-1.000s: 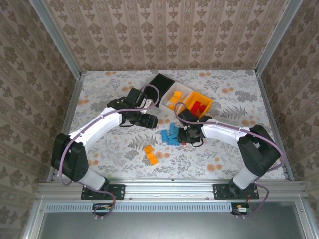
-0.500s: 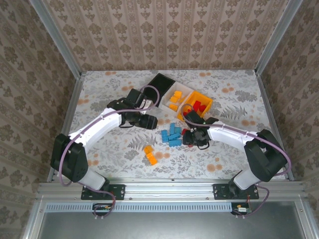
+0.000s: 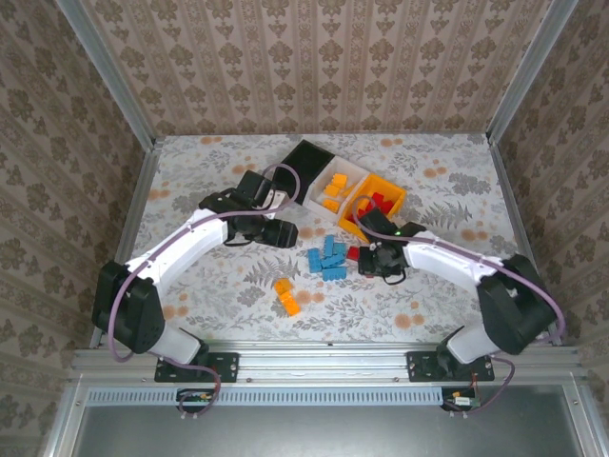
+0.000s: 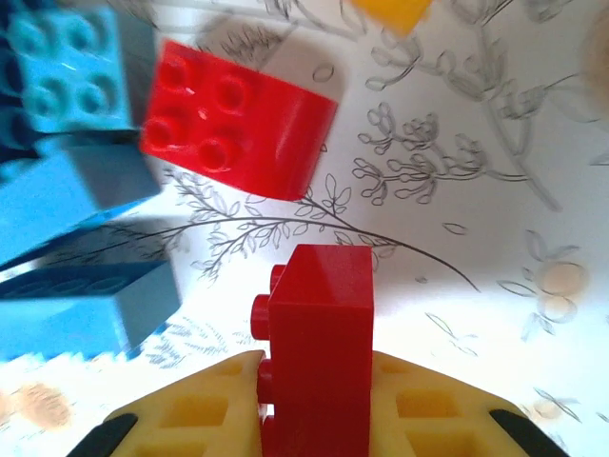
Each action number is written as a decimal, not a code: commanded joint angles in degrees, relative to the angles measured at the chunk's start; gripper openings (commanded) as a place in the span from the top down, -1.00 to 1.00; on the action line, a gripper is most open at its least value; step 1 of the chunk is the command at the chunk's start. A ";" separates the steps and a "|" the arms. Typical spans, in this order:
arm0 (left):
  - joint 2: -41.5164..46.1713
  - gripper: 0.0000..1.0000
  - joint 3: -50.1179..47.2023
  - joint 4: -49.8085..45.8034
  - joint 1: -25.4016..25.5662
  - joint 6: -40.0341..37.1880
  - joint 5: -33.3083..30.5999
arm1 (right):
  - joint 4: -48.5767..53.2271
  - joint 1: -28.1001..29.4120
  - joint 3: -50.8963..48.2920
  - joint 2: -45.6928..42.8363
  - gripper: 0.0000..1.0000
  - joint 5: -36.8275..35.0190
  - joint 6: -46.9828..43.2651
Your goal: Sort the legos into containers by color
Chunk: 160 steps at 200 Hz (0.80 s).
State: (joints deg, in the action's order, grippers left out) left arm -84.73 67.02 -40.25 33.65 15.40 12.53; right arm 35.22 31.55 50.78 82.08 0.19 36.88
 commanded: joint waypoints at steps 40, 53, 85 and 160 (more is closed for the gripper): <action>1.99 -0.44 -1.65 -2.36 3.70 0.83 -0.38 | 8.63 -10.79 14.65 -3.39 0.51 0.30 -8.23; 2.67 -0.45 -2.75 -2.90 5.36 1.42 -1.31 | 8.24 -12.01 18.03 0.66 0.51 0.96 -9.50; 4.25 -0.46 -6.85 -3.26 9.67 4.40 -1.76 | 5.90 -14.46 25.20 10.81 0.48 3.52 -11.19; 7.49 -0.55 -13.61 -5.23 14.31 10.73 -3.52 | 5.50 -15.42 31.07 18.32 0.06 4.56 -12.17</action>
State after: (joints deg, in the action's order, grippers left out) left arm -79.07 55.07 -42.87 47.55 22.59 10.39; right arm 40.10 16.25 80.31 102.30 3.68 25.61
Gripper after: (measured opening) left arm 0.765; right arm 0.440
